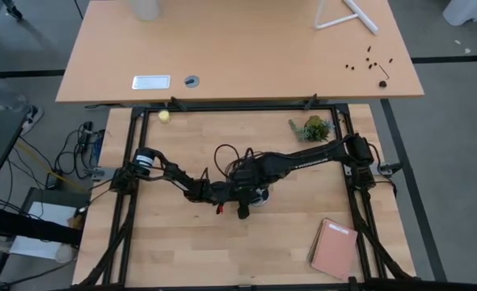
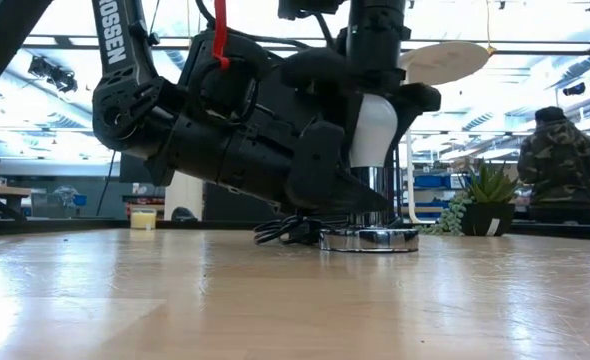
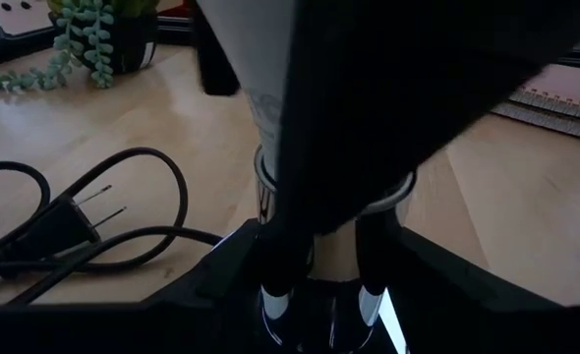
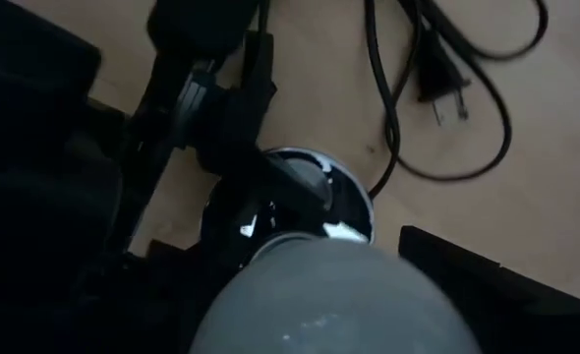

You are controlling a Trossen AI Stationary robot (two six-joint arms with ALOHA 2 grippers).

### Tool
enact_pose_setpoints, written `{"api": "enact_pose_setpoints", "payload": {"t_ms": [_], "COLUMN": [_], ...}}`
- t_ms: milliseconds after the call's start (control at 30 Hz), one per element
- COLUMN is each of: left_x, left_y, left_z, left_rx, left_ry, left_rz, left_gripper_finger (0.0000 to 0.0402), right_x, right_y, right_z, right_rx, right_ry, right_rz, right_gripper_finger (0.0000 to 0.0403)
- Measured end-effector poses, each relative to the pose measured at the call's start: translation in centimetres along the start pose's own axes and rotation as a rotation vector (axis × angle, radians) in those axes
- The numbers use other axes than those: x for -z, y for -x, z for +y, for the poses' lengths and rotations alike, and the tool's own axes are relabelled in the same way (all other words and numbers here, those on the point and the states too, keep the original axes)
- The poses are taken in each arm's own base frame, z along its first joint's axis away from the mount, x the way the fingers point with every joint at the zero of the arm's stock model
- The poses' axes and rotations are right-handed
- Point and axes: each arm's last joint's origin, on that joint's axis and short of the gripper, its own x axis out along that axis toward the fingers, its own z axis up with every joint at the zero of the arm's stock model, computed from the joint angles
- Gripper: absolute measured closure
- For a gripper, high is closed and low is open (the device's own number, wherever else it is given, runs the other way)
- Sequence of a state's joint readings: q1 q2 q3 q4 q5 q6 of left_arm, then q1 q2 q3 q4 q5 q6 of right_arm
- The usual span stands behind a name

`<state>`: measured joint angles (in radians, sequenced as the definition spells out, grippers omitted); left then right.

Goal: Screw lightbulb
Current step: Insert the white lightbulb into the lamp

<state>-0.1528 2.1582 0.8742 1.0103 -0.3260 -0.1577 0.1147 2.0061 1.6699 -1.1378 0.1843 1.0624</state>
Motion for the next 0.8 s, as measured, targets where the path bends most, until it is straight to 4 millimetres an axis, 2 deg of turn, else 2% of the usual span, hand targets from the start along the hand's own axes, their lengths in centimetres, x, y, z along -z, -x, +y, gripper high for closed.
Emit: {"api": "enact_pose_setpoints", "payload": {"t_ms": [167, 400, 500, 633, 800], "left_x": [0.0, 0.0, 0.0, 0.1, 0.1], "left_y": [0.0, 0.0, 0.0, 0.0, 0.0], "left_z": [0.0, 0.0, 0.0, 0.0, 0.0], "left_rx": [0.002, 0.005, 0.007, 0.003, 0.003], "left_ry": [-0.001, -0.003, -0.003, -0.009, -0.009], "left_rz": [0.002, 0.009, 0.012, 0.021, 0.023], "left_gripper_finger": [0.0211, 0.0211, 0.0211, 0.0211, 0.0211], "right_x": [0.0, 0.4, 1.2, 2.8, 5.3], "right_y": [1.0, 4.5, 6.4, 9.6, 10.5], "right_z": [-0.1, -1.4, -2.1, -2.6, -3.0], "right_rx": [-0.026, -0.081, -0.08, -0.107, -0.13], "right_ry": [0.159, 0.274, 0.335, 0.415, 0.459], "right_rz": [-0.042, -0.074, -0.121, -0.272, -0.378], "right_gripper_finger": [0.0094, 0.0063, 0.006, 0.006, 0.0059]}}
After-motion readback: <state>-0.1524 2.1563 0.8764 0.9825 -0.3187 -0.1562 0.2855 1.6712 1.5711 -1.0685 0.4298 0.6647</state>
